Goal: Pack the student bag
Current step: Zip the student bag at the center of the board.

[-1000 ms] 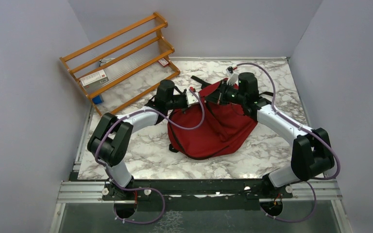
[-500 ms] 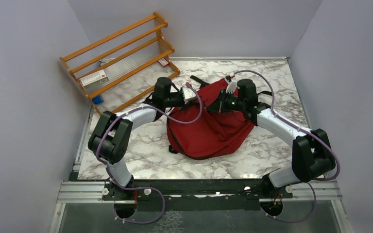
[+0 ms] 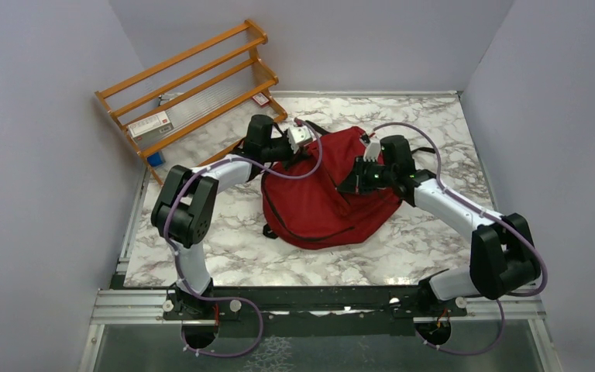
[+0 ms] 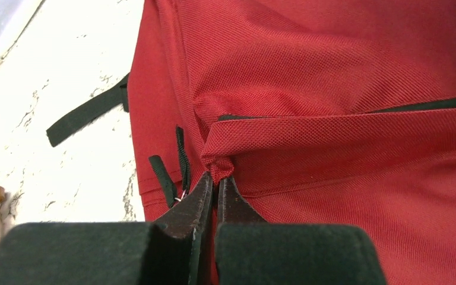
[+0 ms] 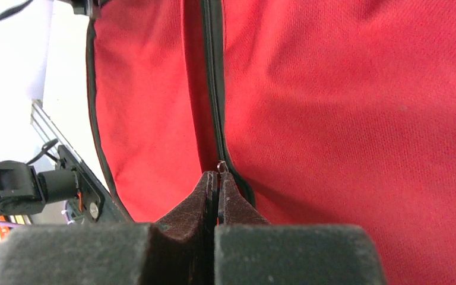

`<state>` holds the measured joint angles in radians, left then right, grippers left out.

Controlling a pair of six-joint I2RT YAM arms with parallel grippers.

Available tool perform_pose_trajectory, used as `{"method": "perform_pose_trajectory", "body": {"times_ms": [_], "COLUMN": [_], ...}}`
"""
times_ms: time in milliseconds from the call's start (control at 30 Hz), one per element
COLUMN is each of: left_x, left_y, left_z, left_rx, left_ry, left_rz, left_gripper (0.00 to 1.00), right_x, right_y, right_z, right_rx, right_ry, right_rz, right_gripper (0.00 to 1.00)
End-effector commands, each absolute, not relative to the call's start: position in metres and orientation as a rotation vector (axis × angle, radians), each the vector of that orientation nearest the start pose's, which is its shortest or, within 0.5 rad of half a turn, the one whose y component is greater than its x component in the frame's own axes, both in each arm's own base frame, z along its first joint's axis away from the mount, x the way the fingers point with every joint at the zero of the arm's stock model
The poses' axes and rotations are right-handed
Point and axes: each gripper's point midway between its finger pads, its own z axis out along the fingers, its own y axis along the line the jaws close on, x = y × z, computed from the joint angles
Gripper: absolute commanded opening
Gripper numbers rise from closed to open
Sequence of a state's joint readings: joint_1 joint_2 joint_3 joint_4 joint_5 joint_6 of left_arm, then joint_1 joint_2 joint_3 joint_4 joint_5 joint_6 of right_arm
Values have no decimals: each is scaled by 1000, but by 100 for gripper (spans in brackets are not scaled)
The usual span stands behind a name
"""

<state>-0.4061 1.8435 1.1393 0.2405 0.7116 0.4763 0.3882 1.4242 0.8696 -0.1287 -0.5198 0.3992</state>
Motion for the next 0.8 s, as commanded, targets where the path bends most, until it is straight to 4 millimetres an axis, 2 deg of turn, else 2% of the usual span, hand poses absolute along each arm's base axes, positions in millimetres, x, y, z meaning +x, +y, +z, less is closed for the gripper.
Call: {"method": "perform_pose_trajectory", "body": {"times_ms": [0,233,400,567,733,767], "left_x": [466,492,505,510,506,503], "left_y": [-261,-263,-264,-263,-265,-267], "left_z": [127,124,119,115,119,122], "left_rx": [1093,1086,1086,1075,1049,1046], "left_ry": [1618,1629,1646,1664,1659,1653], "left_rz": [-519,-478,-462,-453,-486,-507], "left_gripper": [0,0,0,0,0,5], "right_x": [277,251,229,208,208,213], "right_y": [220,209,207,201,190,187], "right_z": [122,112,106,86,66,67], "right_rx": [-304,-289,-290,-245,-165,-137], "right_ry": [2397,2478,2528,2604,2654,2641], "right_rz": [970,952,1006,1016,920,881], "right_gripper": [1,1,1,1,1,1]}}
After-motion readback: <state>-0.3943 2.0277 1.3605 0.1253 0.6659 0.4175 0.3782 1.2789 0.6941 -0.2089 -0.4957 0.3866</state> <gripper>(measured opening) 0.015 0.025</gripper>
